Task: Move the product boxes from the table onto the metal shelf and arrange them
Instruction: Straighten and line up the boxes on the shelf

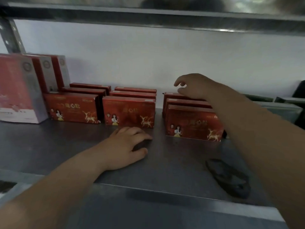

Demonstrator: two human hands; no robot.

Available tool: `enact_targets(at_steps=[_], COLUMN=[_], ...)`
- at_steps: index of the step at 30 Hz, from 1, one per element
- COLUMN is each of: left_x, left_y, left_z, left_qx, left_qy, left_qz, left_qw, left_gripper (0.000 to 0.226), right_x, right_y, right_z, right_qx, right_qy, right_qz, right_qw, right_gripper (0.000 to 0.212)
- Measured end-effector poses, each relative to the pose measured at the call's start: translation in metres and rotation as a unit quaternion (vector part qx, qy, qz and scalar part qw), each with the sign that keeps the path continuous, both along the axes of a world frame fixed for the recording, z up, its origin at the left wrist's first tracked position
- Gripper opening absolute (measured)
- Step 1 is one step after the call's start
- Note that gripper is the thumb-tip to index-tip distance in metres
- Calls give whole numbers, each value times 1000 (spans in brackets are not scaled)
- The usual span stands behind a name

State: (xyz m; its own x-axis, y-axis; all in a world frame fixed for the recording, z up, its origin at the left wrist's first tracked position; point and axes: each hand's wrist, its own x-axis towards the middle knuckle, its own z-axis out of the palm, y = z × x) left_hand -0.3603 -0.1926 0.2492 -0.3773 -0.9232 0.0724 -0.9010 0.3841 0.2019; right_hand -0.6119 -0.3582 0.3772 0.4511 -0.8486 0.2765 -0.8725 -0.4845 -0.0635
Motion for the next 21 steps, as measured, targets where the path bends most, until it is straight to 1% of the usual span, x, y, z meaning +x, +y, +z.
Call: enact_targets(at_steps=[3, 8, 10, 13, 17, 21], left_x=[-1, -2, -1, 0, 0, 2], left_y=[3, 4, 4, 4, 3, 3], left_z=[1, 0, -1, 1, 1, -1], left_qx=[5, -1, 1, 6, 1, -9], left_qy=[5, 19, 18, 11, 6, 8], left_qz=[10, 22, 21, 19, 12, 6], left_qw=[1000, 1000, 1000, 1000, 1000, 1000], left_gripper=[65, 64, 65, 66, 55, 56], right_x=[-2, -4, -4, 0, 7, 11], right_y=[-20, -33, -36, -37, -37, -38], right_z=[5, 3, -1, -4, -7, -8], right_qx=[41, 109, 96, 72, 50, 47], right_qy=[38, 45, 41, 37, 46, 52], right_qz=[-24, -29, -26, -27, -30, -35], right_qw=[998, 993, 994, 996, 997, 997], right_gripper=[38, 31, 33, 29, 30, 32])
